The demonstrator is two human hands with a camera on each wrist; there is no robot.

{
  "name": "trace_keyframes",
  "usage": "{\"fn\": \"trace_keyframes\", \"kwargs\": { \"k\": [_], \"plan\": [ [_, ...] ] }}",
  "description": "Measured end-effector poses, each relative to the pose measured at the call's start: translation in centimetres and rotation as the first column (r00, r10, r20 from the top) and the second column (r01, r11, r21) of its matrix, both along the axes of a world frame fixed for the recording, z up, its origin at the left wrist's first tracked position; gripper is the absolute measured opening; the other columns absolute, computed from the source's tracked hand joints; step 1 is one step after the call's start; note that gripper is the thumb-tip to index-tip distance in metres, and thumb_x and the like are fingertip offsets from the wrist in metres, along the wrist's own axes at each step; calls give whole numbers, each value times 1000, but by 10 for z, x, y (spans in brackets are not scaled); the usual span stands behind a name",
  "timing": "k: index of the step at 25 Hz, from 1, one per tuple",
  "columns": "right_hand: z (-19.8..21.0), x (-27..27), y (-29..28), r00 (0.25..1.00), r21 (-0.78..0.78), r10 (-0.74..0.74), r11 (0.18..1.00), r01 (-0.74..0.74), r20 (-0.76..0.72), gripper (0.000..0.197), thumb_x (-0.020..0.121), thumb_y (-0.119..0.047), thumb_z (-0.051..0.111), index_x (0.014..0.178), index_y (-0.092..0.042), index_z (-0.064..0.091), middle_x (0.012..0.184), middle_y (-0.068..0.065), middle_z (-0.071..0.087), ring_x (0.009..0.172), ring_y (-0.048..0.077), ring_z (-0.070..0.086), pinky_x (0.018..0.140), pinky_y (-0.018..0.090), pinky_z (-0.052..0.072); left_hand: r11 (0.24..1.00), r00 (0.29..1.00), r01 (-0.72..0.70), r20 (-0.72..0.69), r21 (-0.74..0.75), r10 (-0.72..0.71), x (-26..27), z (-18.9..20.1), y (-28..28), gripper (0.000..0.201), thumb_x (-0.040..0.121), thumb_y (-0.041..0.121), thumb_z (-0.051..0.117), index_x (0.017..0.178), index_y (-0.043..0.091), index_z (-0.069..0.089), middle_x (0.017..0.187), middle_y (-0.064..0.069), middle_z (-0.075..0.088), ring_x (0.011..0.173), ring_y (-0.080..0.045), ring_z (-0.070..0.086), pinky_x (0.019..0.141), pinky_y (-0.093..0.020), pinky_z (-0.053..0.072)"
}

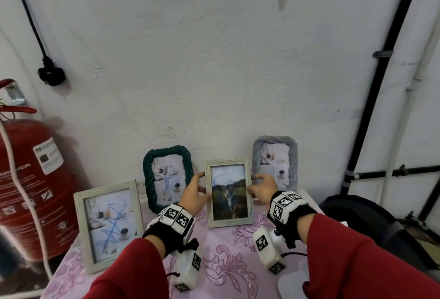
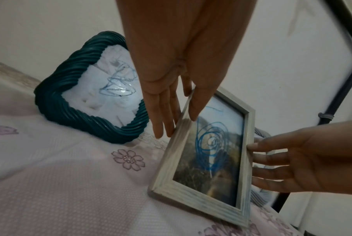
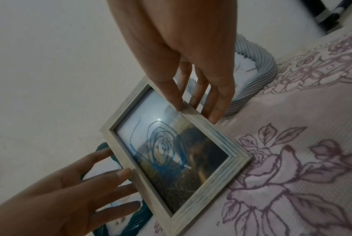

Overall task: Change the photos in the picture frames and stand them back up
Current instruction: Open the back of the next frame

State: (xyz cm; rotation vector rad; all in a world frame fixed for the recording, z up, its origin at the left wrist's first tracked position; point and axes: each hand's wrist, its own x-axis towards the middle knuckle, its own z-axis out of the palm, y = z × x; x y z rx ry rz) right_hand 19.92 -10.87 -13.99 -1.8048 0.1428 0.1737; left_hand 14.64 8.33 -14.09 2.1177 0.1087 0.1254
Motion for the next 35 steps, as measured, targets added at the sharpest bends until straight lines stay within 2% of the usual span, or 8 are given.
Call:
{"fn": "trace_keyframes", "kwargs": {
  "k": [6,12,17,20,22,27,30,35],
  "plan": [
    [14,-24,-9,998,109,62,992,-60,-14,42,85,1,58,124,-11,50,112,24,61,93,28,57,77,40,52,998,995,68,79,2,-68,-21,14,2,57,92,12,53,141,20,26,93,-10,53,86,-22,56,67,-29,47],
    [40,-68,-11,988,187,123,973,-138,90,38,90,-7,55,126,-14,46,101,15,56,91,23,54,71,31,47,992,987,57,158,-116,-39,-57,40,-1,51,96,19,47,141,25,25,84,-5,48,81,-26,55,74,-44,52],
    [54,-112,-15,956,325,141,919,-224,259,28,93,-19,53,121,-20,48,115,13,61,103,26,61,90,39,50,956,978,51,209,-290,11,-102,63,-7,46,97,14,45,140,22,32,112,-28,57,100,-37,60,90,-55,49],
    [58,-138,-18,947,478,177,829,-290,267,23,96,-21,49,118,-25,46,99,5,67,86,17,66,78,35,54,941,969,69,248,-332,16,-133,75,-15,43,96,13,46,138,23,36,114,-29,55,96,-33,59,88,-56,49],
    [59,-154,-21,938,499,196,805,-321,287,23,95,-22,49,118,-26,45,94,3,70,83,17,68,75,35,56,933,964,84,267,-349,14,-152,80,-17,43,97,13,45,137,24,38,108,-27,55,92,-30,58,85,-55,50],
    [54,-188,-27,909,377,224,855,-356,350,29,94,-28,52,121,-23,44,99,3,72,92,18,68,88,37,52,937,959,97,283,-337,2,-188,78,-19,36,97,15,43,130,30,42,103,-23,53,89,-27,56,84,-48,50],
    [48,-206,-28,911,415,225,834,-363,345,25,95,-22,50,119,-24,43,89,-3,74,84,12,70,79,30,57,971,956,25,290,-237,46,-203,65,-21,42,97,21,46,137,29,39,107,-7,54,96,-20,55,89,-37,48],
    [38,-232,-29,927,474,221,809,-348,304,22,95,-19,51,117,-22,46,89,2,74,79,15,70,69,28,59,978,971,-17,229,-208,66,-223,45,-20,47,94,23,50,139,25,38,126,-9,49,106,-19,54,90,-37,51]
  ]
}}
